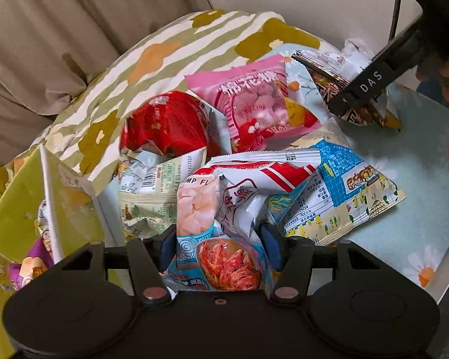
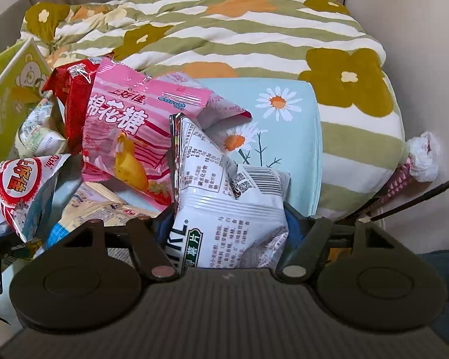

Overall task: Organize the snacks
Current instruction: 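Grasp a shrimp-chip bag with the left gripper while the right grasps a white TATRE bag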

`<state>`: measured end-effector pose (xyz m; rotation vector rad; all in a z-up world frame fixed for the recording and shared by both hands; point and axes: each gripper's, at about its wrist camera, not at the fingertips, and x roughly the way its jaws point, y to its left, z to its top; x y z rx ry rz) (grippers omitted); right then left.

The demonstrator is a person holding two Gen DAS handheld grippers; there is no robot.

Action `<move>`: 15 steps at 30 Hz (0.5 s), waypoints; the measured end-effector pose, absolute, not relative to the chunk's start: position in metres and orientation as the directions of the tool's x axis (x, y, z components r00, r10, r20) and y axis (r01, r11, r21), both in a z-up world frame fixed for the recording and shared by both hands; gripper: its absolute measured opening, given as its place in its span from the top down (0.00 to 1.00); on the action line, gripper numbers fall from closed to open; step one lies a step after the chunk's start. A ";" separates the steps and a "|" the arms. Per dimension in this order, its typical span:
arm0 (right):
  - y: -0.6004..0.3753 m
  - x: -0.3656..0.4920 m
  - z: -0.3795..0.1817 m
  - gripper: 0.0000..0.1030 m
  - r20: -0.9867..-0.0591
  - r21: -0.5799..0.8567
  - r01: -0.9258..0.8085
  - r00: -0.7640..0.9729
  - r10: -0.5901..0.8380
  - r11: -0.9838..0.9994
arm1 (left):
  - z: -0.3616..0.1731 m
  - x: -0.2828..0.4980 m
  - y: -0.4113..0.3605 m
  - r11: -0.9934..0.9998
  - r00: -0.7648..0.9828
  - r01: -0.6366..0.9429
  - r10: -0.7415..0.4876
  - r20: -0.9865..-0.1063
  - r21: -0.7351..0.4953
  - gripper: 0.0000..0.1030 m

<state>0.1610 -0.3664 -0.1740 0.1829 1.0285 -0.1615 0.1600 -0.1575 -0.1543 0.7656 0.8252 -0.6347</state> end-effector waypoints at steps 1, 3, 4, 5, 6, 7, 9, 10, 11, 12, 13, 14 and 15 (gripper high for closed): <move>-0.366 0.159 -0.172 0.18 -0.858 0.079 0.221 0.511 -0.047 0.972 | -0.153 0.159 -0.156 0.574 0.535 0.743 -0.199 -0.821 0.345 0.39; -0.365 0.154 -0.165 0.18 -0.851 0.081 0.224 0.523 -0.050 0.971 | -0.149 0.158 -0.154 0.581 0.546 0.735 -0.202 -0.813 0.350 0.39; -0.364 0.152 -0.162 0.18 -0.847 0.082 0.225 0.530 -0.051 0.971 | -0.146 0.157 -0.153 0.585 0.553 0.731 -0.203 -0.808 0.353 0.39; -0.363 0.150 -0.158 0.18 -0.842 0.084 0.225 0.536 -0.051 0.971 | -0.144 0.156 -0.152 0.588 0.557 0.727 -0.204 -0.805 0.354 0.39; -0.363 0.148 -0.153 0.18 -0.837 0.086 0.226 0.544 -0.053 0.970 | -0.140 0.156 -0.151 0.593 0.562 0.723 -0.207 -0.801 0.355 0.39; -0.362 0.146 -0.149 0.18 -0.833 0.085 0.225 0.551 -0.054 0.971 | -0.137 0.154 -0.150 0.597 0.569 0.719 -0.210 -0.795 0.357 0.39; -0.359 0.143 -0.139 0.18 -0.823 0.083 0.217 0.566 -0.056 0.973 | -0.129 0.151 -0.148 0.607 0.584 0.707 -0.213 -0.783 0.363 0.39; -0.357 0.142 -0.134 0.18 -0.817 0.083 0.213 0.574 -0.056 0.973 | -0.126 0.150 -0.146 0.612 0.592 0.701 -0.214 -0.777 0.367 0.39; -0.355 0.141 -0.128 0.18 -0.811 0.083 0.208 0.582 -0.055 0.975 | -0.122 0.149 -0.145 0.618 0.602 0.693 -0.213 -0.769 0.371 0.39; -0.353 0.140 -0.123 0.18 -0.804 0.084 0.201 0.592 -0.053 0.976 | -0.117 0.147 -0.144 0.626 0.612 0.684 -0.211 -0.763 0.376 0.39; -0.351 0.140 -0.118 0.18 -0.797 0.084 0.193 0.602 -0.050 0.977 | -0.113 0.146 -0.142 0.635 0.622 0.673 -0.207 -0.755 0.380 0.39; -0.348 0.140 -0.111 0.18 -0.790 0.085 0.184 0.612 -0.046 0.979 | -0.109 0.145 -0.140 0.643 0.630 0.663 -0.204 -0.749 0.383 0.39; -0.346 0.141 -0.107 0.18 -0.785 0.086 0.175 0.618 -0.042 0.981 | -0.104 0.144 -0.137 0.656 0.642 0.648 -0.198 -0.740 0.387 0.39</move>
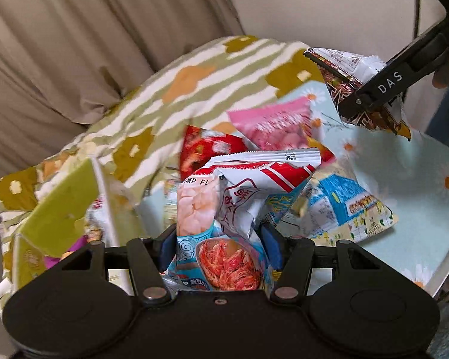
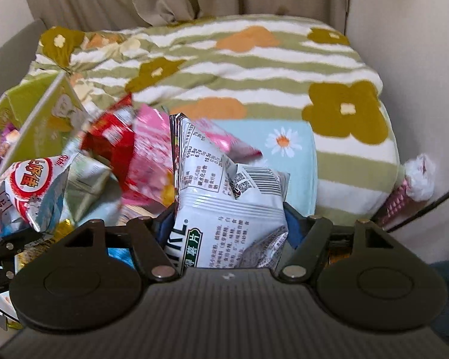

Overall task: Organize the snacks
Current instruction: 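Grasp a shrimp-chip bag with the left gripper while the right grasps a white TATRE bag, then carry both bags over the box and open both grippers to drop them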

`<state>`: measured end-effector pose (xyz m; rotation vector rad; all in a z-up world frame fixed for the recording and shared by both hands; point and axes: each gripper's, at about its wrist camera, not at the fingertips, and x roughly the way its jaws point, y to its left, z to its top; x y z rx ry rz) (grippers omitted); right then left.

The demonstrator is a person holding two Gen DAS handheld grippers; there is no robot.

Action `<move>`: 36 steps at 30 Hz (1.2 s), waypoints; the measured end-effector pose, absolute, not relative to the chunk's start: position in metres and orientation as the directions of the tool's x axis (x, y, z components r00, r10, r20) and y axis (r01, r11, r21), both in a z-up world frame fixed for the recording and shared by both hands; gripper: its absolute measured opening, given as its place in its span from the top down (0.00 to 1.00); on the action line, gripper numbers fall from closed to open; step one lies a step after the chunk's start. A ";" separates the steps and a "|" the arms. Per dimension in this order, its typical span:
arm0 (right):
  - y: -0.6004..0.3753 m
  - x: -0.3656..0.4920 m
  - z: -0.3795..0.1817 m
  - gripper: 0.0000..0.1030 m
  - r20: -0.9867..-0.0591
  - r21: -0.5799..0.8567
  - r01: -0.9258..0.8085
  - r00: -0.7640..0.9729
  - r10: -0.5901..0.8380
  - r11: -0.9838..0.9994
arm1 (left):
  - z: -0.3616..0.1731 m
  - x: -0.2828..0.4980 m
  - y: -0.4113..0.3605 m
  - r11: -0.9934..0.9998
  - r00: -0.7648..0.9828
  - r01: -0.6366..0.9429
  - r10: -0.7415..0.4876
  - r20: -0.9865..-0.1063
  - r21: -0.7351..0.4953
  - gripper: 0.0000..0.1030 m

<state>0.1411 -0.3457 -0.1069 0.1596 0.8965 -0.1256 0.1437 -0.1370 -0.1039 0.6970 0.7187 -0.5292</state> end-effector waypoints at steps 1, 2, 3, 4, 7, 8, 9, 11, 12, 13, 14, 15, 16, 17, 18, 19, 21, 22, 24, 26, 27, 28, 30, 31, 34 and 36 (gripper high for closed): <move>-0.342 0.141 -0.101 0.18 -0.778 0.087 0.165 0.628 -0.037 0.982 | -0.100 0.142 -0.134 0.668 0.654 0.634 -0.193 -0.732 0.390 0.39; -0.339 0.142 -0.095 0.18 -0.769 0.089 0.153 0.639 -0.030 0.984 | -0.095 0.140 -0.130 0.680 0.665 0.619 -0.187 -0.723 0.393 0.39; -0.336 0.143 -0.089 0.18 -0.761 0.091 0.138 0.649 -0.021 0.986 | -0.090 0.138 -0.127 0.694 0.677 0.601 -0.179 -0.713 0.397 0.39; -0.331 0.144 -0.081 0.18 -0.749 0.092 0.119 0.662 -0.010 0.989 | -0.085 0.137 -0.123 0.706 0.689 0.584 -0.170 -0.704 0.401 0.39; -0.318 0.149 -0.065 0.18 -0.718 0.094 0.062 0.696 0.025 0.994 | -0.070 0.136 -0.110 0.748 0.725 0.522 -0.135 -0.676 0.410 0.39; -0.313 0.152 -0.059 0.18 -0.706 0.095 0.039 0.707 0.040 0.995 | -0.065 0.136 -0.104 0.764 0.736 0.497 -0.120 -0.666 0.411 0.39; -0.308 0.155 -0.054 0.18 -0.696 0.099 0.016 0.716 0.058 0.995 | -0.059 0.136 -0.098 0.781 0.746 0.471 -0.105 -0.658 0.410 0.39; -0.298 0.164 -0.045 0.18 -0.678 0.117 -0.029 0.729 0.101 0.993 | -0.048 0.139 -0.083 0.813 0.765 0.417 -0.072 -0.640 0.407 0.39; -0.293 0.168 -0.040 0.18 -0.668 0.126 -0.053 0.734 0.124 0.991 | -0.043 0.141 -0.077 0.823 0.773 0.394 -0.056 -0.631 0.409 0.39; -0.286 0.174 -0.035 0.18 -0.660 0.130 -0.077 0.737 0.145 0.988 | -0.039 0.143 -0.069 0.832 0.782 0.369 -0.038 -0.622 0.413 0.39; -0.279 0.179 -0.031 0.18 -0.651 0.131 -0.099 0.742 0.161 0.986 | -0.033 0.146 -0.060 0.841 0.791 0.342 -0.018 -0.611 0.418 0.39; -0.272 0.183 -0.027 0.18 -0.643 0.129 -0.118 0.746 0.174 0.985 | -0.028 0.149 -0.052 0.850 0.798 0.318 -0.001 -0.603 0.420 0.39; -0.264 0.188 -0.023 0.18 -0.636 0.126 -0.135 0.749 0.185 0.983 | -0.024 0.154 -0.044 0.858 0.801 0.300 0.012 -0.598 0.418 0.39; -0.255 0.193 -0.019 0.18 -0.629 0.124 -0.151 0.752 0.196 0.981 | -0.020 0.158 -0.035 0.866 0.805 0.281 0.022 -0.593 0.414 0.39; -0.247 0.198 -0.015 0.18 -0.623 0.125 -0.165 0.755 0.207 0.978 | -0.016 0.165 -0.024 0.875 0.808 0.262 0.032 -0.588 0.407 0.39; -0.238 0.204 -0.011 0.18 -0.616 0.128 -0.178 0.757 0.219 0.976 | -0.013 0.170 -0.016 0.880 0.808 0.252 0.038 -0.587 0.402 0.39; -0.219 0.214 -0.005 0.18 -0.606 0.128 -0.197 0.760 0.234 0.972 | -0.008 0.184 0.002 0.889 0.806 0.233 0.051 -0.590 0.395 0.39; -0.210 0.220 -0.002 0.18 -0.603 0.127 -0.204 0.761 0.238 0.971 | -0.006 0.192 0.012 0.892 0.803 0.226 0.057 -0.594 0.391 0.39; -0.190 0.233 0.002 0.18 -0.598 0.134 -0.214 0.761 0.251 0.968 | -0.004 0.208 0.028 0.898 0.795 0.227 0.053 -0.604 0.378 0.39; -0.170 0.246 0.005 0.18 -0.597 0.145 -0.221 0.758 0.264 0.964 | -0.003 0.225 0.043 0.902 0.789 0.231 0.046 -0.613 0.365 0.39; -0.160 0.250 0.007 0.18 -0.596 0.147 -0.224 0.757 0.267 0.963 | -0.004 0.235 0.050 0.902 0.786 0.235 0.043 -0.617 0.362 0.39; -0.150 0.257 0.008 0.18 -0.596 0.148 -0.225 0.757 0.268 0.963 | -0.004 0.241 0.055 0.903 0.784 0.238 0.039 -0.620 0.358 0.39; -0.129 0.272 0.008 0.18 -0.598 0.147 -0.223 0.756 0.266 0.964 | -0.008 0.261 0.068 0.905 0.772 0.254 0.022 -0.635 0.340 0.39; -0.120 0.278 0.008 0.18 -0.599 0.148 -0.221 0.756 0.265 0.964 | -0.009 0.268 0.074 0.907 0.767 0.261 0.013 -0.641 0.331 0.39; -0.093 0.301 0.003 0.18 -0.609 0.149 -0.205 0.751 0.253 0.967 | -0.019 0.297 0.087 0.909 0.741 0.293 -0.019 -0.671 0.297 0.39; -0.078 0.316 -0.002 0.18 -0.622 0.150 -0.186 0.746 0.239 0.971 | -0.029 0.317 0.092 0.907 0.720 0.318 -0.040 -0.693 0.277 0.39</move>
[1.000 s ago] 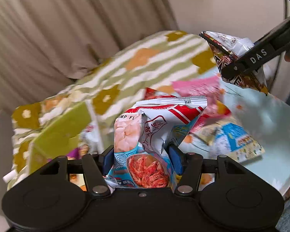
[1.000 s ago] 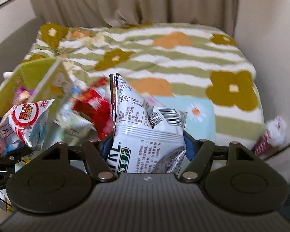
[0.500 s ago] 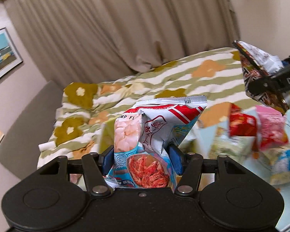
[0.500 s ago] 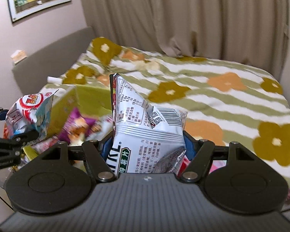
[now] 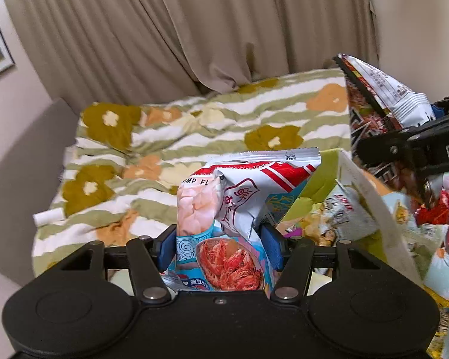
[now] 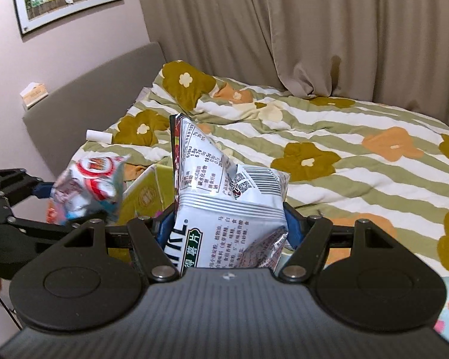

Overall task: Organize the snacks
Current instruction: 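Carry both bags over the box and open both grippers to drop them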

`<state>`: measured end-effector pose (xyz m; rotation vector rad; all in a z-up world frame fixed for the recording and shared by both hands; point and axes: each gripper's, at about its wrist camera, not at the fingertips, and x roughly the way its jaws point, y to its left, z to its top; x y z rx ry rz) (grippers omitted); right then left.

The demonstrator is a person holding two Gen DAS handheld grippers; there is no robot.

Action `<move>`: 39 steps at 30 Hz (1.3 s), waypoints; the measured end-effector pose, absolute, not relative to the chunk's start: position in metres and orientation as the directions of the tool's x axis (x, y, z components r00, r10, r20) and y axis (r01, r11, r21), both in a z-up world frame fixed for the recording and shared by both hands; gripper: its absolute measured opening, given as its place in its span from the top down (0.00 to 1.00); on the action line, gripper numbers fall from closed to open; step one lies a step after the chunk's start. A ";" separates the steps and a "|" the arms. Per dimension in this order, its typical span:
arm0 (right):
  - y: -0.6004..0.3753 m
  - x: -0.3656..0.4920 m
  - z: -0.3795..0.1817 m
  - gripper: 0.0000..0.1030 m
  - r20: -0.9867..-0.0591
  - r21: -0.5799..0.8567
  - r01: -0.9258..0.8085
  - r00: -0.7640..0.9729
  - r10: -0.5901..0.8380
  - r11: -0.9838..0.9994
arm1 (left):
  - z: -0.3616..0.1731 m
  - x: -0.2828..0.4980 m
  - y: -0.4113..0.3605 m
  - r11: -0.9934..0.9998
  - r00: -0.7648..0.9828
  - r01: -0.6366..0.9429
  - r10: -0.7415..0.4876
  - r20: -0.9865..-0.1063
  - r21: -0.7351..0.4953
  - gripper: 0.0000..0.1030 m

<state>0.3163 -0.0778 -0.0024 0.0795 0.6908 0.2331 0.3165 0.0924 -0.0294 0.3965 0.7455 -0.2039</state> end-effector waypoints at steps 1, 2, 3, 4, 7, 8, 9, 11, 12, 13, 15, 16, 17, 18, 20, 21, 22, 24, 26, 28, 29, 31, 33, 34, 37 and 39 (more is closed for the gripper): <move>-0.072 0.323 -0.006 0.18 -0.628 0.151 -0.177 0.742 0.233 0.972 | -0.036 0.326 0.094 0.904 0.706 0.334 -0.052 -0.707 0.267 0.39; -0.066 0.329 -0.010 0.18 -0.636 0.152 -0.166 0.738 0.225 0.974 | -0.042 0.334 0.095 0.901 0.694 0.350 -0.065 -0.717 0.257 0.39; -0.061 0.336 -0.014 0.18 -0.644 0.151 -0.152 0.735 0.214 0.977 | -0.047 0.339 0.096 0.897 0.683 0.365 -0.075 -0.727 0.250 0.39; -0.057 0.342 -0.018 0.18 -0.652 0.151 -0.139 0.731 0.204 0.979 | -0.053 0.345 0.096 0.892 0.669 0.381 -0.084 -0.739 0.244 0.39; -0.052 0.353 -0.031 0.18 -0.675 0.157 -0.094 0.717 0.177 0.983 | -0.067 0.360 0.096 0.884 0.634 0.411 -0.103 -0.766 0.221 0.32; -0.052 0.356 -0.034 0.18 -0.681 0.159 -0.080 0.713 0.168 0.984 | -0.069 0.362 0.096 0.885 0.630 0.412 -0.107 -0.769 0.215 0.25; -0.052 0.358 -0.037 0.17 -0.687 0.158 -0.067 0.709 0.158 0.985 | -0.070 0.364 0.097 0.886 0.630 0.413 -0.108 -0.769 0.213 0.08; -0.051 0.359 -0.041 0.17 -0.697 0.156 -0.044 0.703 0.142 0.987 | -0.070 0.362 0.100 0.882 0.646 0.418 -0.119 -0.754 0.219 0.01; -0.052 0.360 -0.043 0.17 -0.701 0.157 -0.034 0.700 0.136 0.987 | -0.070 0.360 0.102 0.880 0.647 0.424 -0.128 -0.752 0.216 0.01; -0.051 0.361 -0.045 0.17 -0.705 0.156 -0.027 0.697 0.130 0.987 | -0.070 0.358 0.103 0.878 0.644 0.429 -0.133 -0.754 0.212 0.01; -0.052 0.360 -0.048 0.17 -0.712 0.153 -0.014 0.692 0.120 0.988 | -0.069 0.352 0.104 0.877 0.645 0.430 -0.133 -0.752 0.214 0.01; -0.052 0.360 -0.049 0.17 -0.715 0.152 -0.010 0.689 0.117 0.988 | -0.068 0.349 0.104 0.876 0.649 0.429 -0.130 -0.750 0.220 0.01; -0.053 0.359 -0.050 0.17 -0.718 0.154 -0.005 0.687 0.115 0.988 | -0.067 0.345 0.104 0.875 0.654 0.429 -0.129 -0.746 0.225 0.01; -0.053 0.358 -0.049 0.17 -0.719 0.155 -0.002 0.686 0.115 0.988 | -0.066 0.340 0.103 0.875 0.660 0.426 -0.126 -0.741 0.231 0.01; -0.054 0.355 -0.047 0.17 -0.717 0.159 -0.005 0.686 0.119 0.987 | -0.063 0.332 0.104 0.884 0.670 0.408 -0.122 -0.732 0.226 0.01; -0.055 0.354 -0.045 0.17 -0.714 0.159 -0.009 0.689 0.122 0.987 | -0.061 0.331 0.105 0.890 0.670 0.402 -0.125 -0.732 0.215 0.01; -0.055 0.353 -0.043 0.17 -0.711 0.159 -0.012 0.692 0.123 0.987 | -0.059 0.328 0.105 0.896 0.669 0.394 -0.127 -0.732 0.204 0.01; -0.056 0.354 -0.038 0.17 -0.705 0.163 -0.017 0.697 0.128 0.987 | -0.054 0.323 0.106 0.906 0.673 0.378 -0.126 -0.729 0.192 0.01; -0.057 0.354 -0.035 0.17 -0.700 0.170 -0.035 0.700 0.145 0.985 | -0.050 0.318 0.107 0.912 0.686 0.359 -0.111 -0.719 0.201 0.01; -0.055 0.354 -0.033 0.17 -0.696 0.168 -0.048 0.702 0.153 0.985 | -0.047 0.314 0.107 0.917 0.697 0.342 -0.102 -0.710 0.204 0.01; -0.054 0.355 -0.034 0.17 -0.696 0.169 -0.054 0.700 0.158 0.984 | -0.046 0.313 0.108 0.921 0.698 0.335 -0.101 -0.709 0.198 0.01; -0.053 0.357 -0.038 0.16 -0.701 0.187 -0.066 0.689 0.181 0.980 | -0.047 0.314 0.112 0.927 0.698 0.324 -0.099 -0.709 0.190 0.01; -0.050 0.359 -0.043 0.11 -0.700 0.220 -0.083 0.680 0.216 0.972 | -0.048 0.314 0.114 0.931 0.697 0.311 -0.088 -0.711 0.189 0.01; -0.049 0.360 -0.045 0.08 -0.695 0.238 -0.090 0.679 0.234 0.967 | -0.048 0.313 0.115 0.934 0.697 0.303 -0.082 -0.713 0.189 0.01; -0.046 0.359 -0.050 0.00 -0.681 0.278 -0.106 0.679 0.274 0.955 | -0.051 0.311 0.120 0.944 0.692 0.280 -0.071 -0.718 0.176 0.01; -0.044 0.357 -0.052 0.00 -0.676 0.272 -0.108 0.686 0.270 0.956 | -0.053 0.310 0.123 0.950 0.687 0.266 -0.066 -0.724 0.165 0.01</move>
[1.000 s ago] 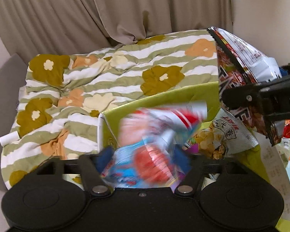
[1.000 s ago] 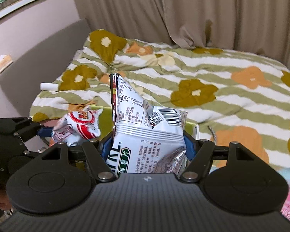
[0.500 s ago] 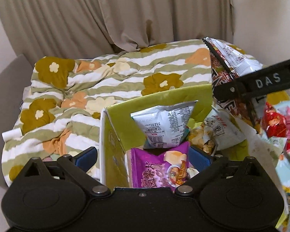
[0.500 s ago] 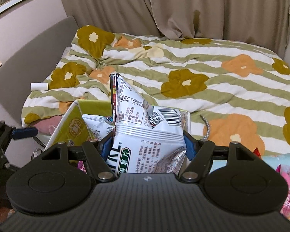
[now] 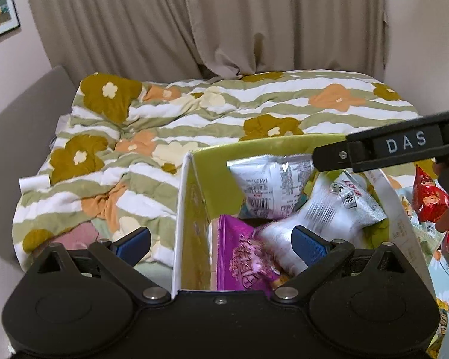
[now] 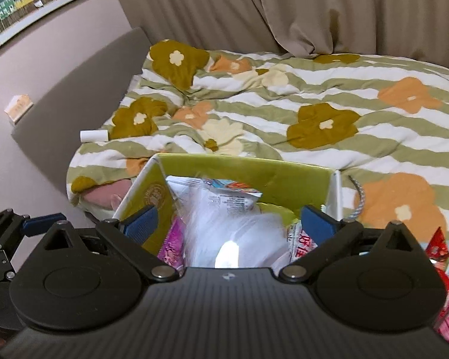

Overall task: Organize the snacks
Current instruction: 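Carry both bags over the box and open both grippers to drop them, then move both grippers back to the pile on the daisy mat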

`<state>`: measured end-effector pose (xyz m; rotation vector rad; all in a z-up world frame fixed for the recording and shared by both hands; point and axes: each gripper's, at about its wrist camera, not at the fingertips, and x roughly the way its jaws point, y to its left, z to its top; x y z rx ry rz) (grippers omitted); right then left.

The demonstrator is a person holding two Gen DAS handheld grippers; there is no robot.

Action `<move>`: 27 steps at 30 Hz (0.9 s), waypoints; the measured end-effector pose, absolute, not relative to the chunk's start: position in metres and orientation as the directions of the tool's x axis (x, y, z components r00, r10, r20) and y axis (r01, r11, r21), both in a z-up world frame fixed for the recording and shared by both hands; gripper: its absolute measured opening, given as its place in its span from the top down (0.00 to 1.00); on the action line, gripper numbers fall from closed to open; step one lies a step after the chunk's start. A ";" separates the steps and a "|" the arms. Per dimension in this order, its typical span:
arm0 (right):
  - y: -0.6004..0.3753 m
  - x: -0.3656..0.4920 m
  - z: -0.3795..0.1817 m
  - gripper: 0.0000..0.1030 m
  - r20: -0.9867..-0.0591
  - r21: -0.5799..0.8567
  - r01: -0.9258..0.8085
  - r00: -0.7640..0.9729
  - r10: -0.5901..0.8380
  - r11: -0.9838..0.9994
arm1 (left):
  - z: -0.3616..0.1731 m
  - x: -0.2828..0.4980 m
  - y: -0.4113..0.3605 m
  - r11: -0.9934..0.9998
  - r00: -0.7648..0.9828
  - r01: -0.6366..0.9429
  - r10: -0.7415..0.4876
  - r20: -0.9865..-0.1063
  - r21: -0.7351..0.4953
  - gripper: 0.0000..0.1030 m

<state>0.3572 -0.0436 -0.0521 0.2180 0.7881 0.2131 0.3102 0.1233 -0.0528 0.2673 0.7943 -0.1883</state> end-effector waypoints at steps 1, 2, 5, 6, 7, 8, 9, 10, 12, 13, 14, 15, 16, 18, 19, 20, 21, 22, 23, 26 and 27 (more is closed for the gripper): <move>-0.043 0.356 -0.053 0.00 -0.676 0.264 -0.105 0.689 0.261 0.959 | -0.054 0.310 0.125 0.953 0.684 0.257 -0.063 -0.727 0.159 0.01; -0.042 0.355 -0.054 0.00 -0.674 0.256 -0.100 0.694 0.252 0.961 | -0.055 0.309 0.126 0.956 0.683 0.249 -0.062 -0.728 0.153 0.01; -0.044 0.351 -0.054 0.00 -0.670 0.254 -0.097 0.700 0.248 0.962 | -0.054 0.305 0.129 0.963 0.681 0.235 -0.065 -0.729 0.134 0.01; -0.045 0.349 -0.053 0.00 -0.670 0.254 -0.096 0.700 0.247 0.962 | -0.054 0.304 0.130 0.963 0.680 0.235 -0.068 -0.730 0.130 0.01; -0.045 0.349 -0.053 0.00 -0.669 0.251 -0.096 0.702 0.245 0.963 | -0.052 0.304 0.130 0.963 0.681 0.236 -0.069 -0.729 0.129 0.01; -0.046 0.347 -0.052 0.00 -0.668 0.246 -0.094 0.705 0.238 0.965 | -0.050 0.303 0.131 0.963 0.685 0.237 -0.070 -0.725 0.130 0.01; -0.046 0.345 -0.050 0.00 -0.665 0.239 -0.091 0.710 0.231 0.967 | -0.048 0.301 0.131 0.963 0.689 0.237 -0.071 -0.721 0.132 0.01; -0.046 0.343 -0.048 0.00 -0.663 0.236 -0.091 0.712 0.229 0.967 | -0.046 0.300 0.131 0.963 0.694 0.236 -0.071 -0.717 0.133 0.01; -0.047 0.338 -0.043 0.00 -0.658 0.242 -0.092 0.716 0.233 0.966 | -0.040 0.297 0.133 0.963 0.703 0.235 -0.076 -0.707 0.130 0.01; -0.046 0.335 -0.041 0.00 -0.654 0.247 -0.090 0.719 0.234 0.965 | -0.038 0.295 0.133 0.964 0.707 0.236 -0.080 -0.703 0.127 0.01; -0.047 0.332 -0.038 0.00 -0.653 0.250 -0.090 0.720 0.236 0.964 | -0.035 0.294 0.134 0.964 0.709 0.237 -0.085 -0.700 0.124 0.01; -0.046 0.330 -0.035 0.00 -0.652 0.251 -0.090 0.720 0.237 0.964 | -0.032 0.293 0.134 0.964 0.713 0.238 -0.089 -0.696 0.120 0.01; -0.046 0.327 -0.032 0.00 -0.650 0.250 -0.088 0.723 0.235 0.964 | -0.030 0.292 0.135 0.964 0.715 0.239 -0.092 -0.693 0.118 0.01; -0.045 0.321 -0.025 0.00 -0.648 0.240 -0.081 0.728 0.222 0.967 | -0.024 0.289 0.136 0.964 0.719 0.240 -0.101 -0.688 0.110 0.01; -0.045 0.317 -0.022 0.00 -0.647 0.236 -0.075 0.731 0.214 0.969 | -0.023 0.288 0.137 0.965 0.719 0.241 -0.104 -0.687 0.106 0.01; -0.046 0.313 -0.018 0.00 -0.645 0.233 -0.069 0.735 0.208 0.970 | -0.020 0.287 0.137 0.965 0.719 0.241 -0.108 -0.686 0.100 0.01; -0.047 0.310 -0.015 0.00 -0.644 0.230 -0.059 0.739 0.197 0.971 | -0.018 0.285 0.137 0.966 0.720 0.243 -0.116 -0.684 0.092 0.01; -0.048 0.305 -0.011 0.00 -0.645 0.225 -0.049 0.741 0.186 0.973 | -0.015 0.283 0.136 0.965 0.721 0.247 -0.126 -0.681 0.083 0.01; -0.050 0.301 -0.007 0.00 -0.644 0.220 -0.038 0.745 0.174 0.975 | -0.013 0.281 0.136 0.965 0.722 0.252 -0.137 -0.679 0.074 0.01; -0.057 0.287 0.002 0.00 -0.630 0.199 0.000 0.766 0.128 0.980 | -0.007 0.275 0.130 0.962 0.730 0.264 -0.155 -0.666 0.066 0.01; -0.060 0.281 0.006 0.00 -0.623 0.191 0.013 0.775 0.110 0.982 | -0.005 0.271 0.127 0.961 0.735 0.266 -0.155 -0.660 0.070 0.01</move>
